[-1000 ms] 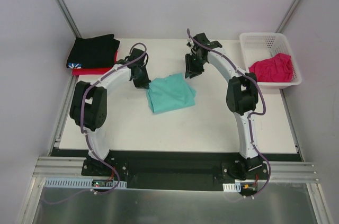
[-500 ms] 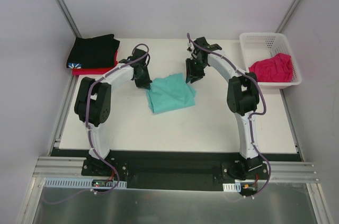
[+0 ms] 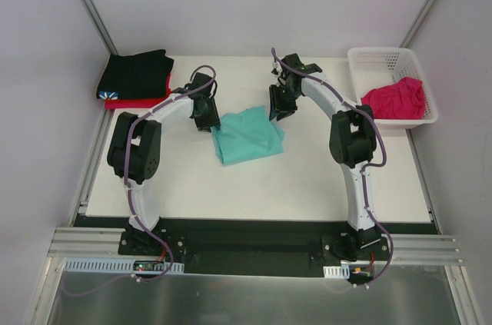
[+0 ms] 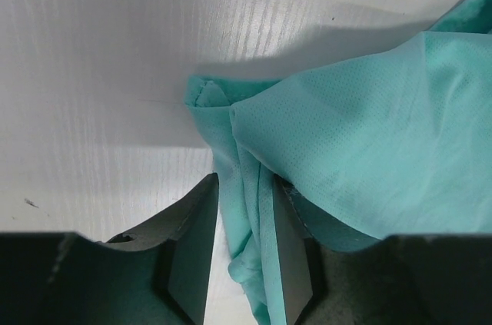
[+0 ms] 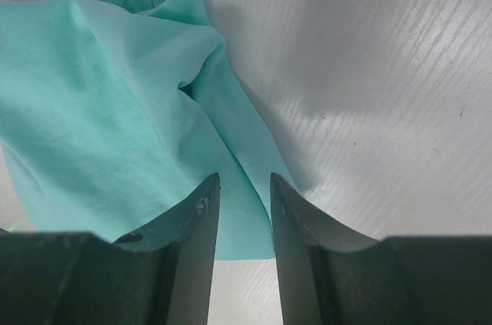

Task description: Fold and stack the t-shirts

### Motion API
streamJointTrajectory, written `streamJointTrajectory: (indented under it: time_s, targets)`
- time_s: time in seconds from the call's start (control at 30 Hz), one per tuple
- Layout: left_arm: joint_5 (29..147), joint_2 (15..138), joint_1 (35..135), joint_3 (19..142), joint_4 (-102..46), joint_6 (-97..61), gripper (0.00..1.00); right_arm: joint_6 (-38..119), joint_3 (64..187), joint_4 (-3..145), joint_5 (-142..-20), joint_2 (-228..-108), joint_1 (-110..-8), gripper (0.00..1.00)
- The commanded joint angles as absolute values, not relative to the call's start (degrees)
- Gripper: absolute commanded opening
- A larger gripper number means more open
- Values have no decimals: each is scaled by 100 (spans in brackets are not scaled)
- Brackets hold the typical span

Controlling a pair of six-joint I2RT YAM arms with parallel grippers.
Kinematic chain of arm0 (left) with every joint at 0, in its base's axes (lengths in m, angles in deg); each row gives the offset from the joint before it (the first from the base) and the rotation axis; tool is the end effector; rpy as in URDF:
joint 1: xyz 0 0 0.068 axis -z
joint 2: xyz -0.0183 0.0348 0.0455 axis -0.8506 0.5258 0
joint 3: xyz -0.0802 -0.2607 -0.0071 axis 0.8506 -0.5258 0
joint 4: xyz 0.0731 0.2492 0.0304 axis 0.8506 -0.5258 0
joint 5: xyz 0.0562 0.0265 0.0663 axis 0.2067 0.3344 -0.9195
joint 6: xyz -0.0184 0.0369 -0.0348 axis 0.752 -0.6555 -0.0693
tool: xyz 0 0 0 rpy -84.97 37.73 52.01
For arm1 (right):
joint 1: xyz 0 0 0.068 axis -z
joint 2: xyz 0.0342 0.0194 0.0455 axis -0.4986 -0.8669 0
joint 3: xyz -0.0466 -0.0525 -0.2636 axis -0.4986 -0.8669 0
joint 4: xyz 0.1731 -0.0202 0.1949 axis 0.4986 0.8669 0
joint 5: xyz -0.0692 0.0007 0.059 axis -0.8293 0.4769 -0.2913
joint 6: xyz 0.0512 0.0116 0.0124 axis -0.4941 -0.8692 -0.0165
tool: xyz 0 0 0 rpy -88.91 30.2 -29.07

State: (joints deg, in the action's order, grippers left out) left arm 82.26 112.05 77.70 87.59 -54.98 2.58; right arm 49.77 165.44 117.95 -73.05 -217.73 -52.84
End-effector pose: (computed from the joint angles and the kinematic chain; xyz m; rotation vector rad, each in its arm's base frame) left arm 0.3897 -0.1390 0.1936 -0.2667 2.5881 -0.3909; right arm 0.4505 0.2013 0.2091 -0.6828 2.6053 0.4841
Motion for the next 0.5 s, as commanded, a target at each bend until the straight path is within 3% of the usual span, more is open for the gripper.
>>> streamJointTrajectory:
  time_s: [0.0, 0.3, 0.47]
  targets:
    - [8090, 10920, 7753, 8852, -5459, 204, 34, 5083, 16610, 11933, -7152, -21409, -5240, 35]
    - [8107, 11201, 7753, 8870, -5170, 370, 30, 5127, 16487, 11916, -7143, -21338, -5162, 32]
    - [8098, 11368, 7753, 8914, -4994, 459, 17, 5136, 16382, 11854, -7126, -21286, -5100, 29]
